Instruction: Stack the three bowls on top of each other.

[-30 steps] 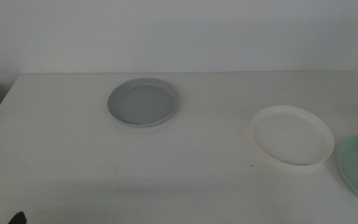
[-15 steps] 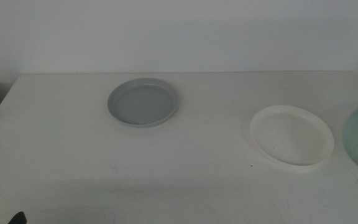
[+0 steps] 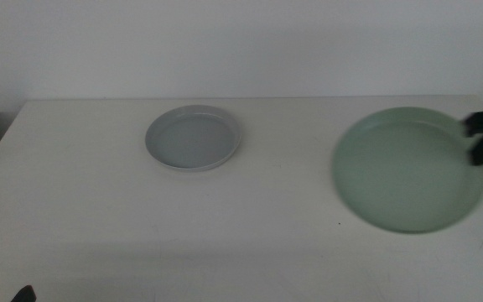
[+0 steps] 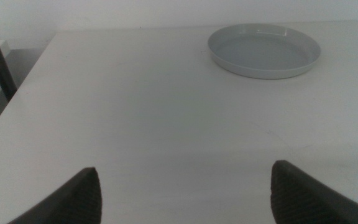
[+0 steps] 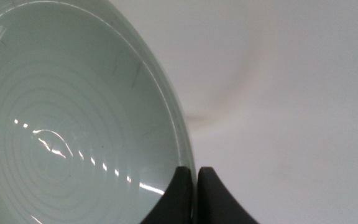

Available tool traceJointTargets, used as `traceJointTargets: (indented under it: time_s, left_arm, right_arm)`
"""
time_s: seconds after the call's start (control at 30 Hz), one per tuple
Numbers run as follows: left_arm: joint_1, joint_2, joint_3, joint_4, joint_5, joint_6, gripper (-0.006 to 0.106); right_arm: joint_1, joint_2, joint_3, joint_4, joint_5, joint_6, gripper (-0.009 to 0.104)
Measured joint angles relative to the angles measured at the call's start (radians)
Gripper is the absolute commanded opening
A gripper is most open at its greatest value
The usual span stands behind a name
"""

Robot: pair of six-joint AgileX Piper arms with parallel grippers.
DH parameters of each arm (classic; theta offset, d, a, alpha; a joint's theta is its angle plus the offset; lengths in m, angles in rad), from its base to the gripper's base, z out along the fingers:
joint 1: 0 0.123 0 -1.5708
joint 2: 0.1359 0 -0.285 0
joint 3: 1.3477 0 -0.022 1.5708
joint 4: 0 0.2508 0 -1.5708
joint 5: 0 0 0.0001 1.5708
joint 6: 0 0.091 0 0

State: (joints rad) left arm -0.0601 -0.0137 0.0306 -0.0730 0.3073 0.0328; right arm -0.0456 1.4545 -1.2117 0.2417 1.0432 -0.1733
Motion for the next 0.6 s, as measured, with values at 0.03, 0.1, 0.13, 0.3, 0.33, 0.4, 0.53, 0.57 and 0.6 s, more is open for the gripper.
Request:
traceJointTargets:
  time_s: [0.03, 0.1, 0.13, 0.3, 0.33, 0.4, 0.53, 0.57, 0.6]
  left_arm:
    - [0.0, 0.0, 0.0, 0.0, 0.0, 0.0, 0.105]
    - [0.0, 0.0, 0.0, 0.0, 0.0, 0.0, 0.105]
    - [0.0, 0.0, 0.0, 0.0, 0.0, 0.0, 0.105]
    - [0.0, 0.0, 0.0, 0.0, 0.0, 0.0, 0.105]
    - [0.0, 0.0, 0.0, 0.0, 0.0, 0.0, 0.105]
    - [0.0, 0.0, 0.0, 0.0, 0.0, 0.0, 0.105]
    - [0.0, 0.0, 0.0, 0.0, 0.0, 0.0, 0.105]
    - [0.0, 0.0, 0.0, 0.0, 0.0, 0.0, 0.105]
    - [0.0, 0.0, 0.0, 0.0, 0.0, 0.0, 0.105]
  right_arm:
    - [0.042, 0.014, 0.0, 0.0, -0.022, 0.023, -0.001]
    - [0.114, 0.051, 0.0, 0.002, -0.066, 0.06, -0.001]
    - [0.152, 0.072, 0.0, 0.003, -0.087, 0.077, -0.001]
    - [0.284, 0.185, 0.0, 0.025, -0.182, 0.121, -0.001]
    - [0.302, 0.21, 0.0, 0.029, -0.201, 0.123, -0.001]
    - [0.327, 0.259, 0.0, 0.04, -0.232, 0.125, -0.001]
    - [0.355, 0.338, 0.0, 0.051, -0.295, 0.127, -0.001]
    - [0.358, 0.355, 0.0, 0.053, -0.312, 0.128, -0.001]
    - [0.359, 0.369, 0.0, 0.057, -0.326, 0.128, -0.001]
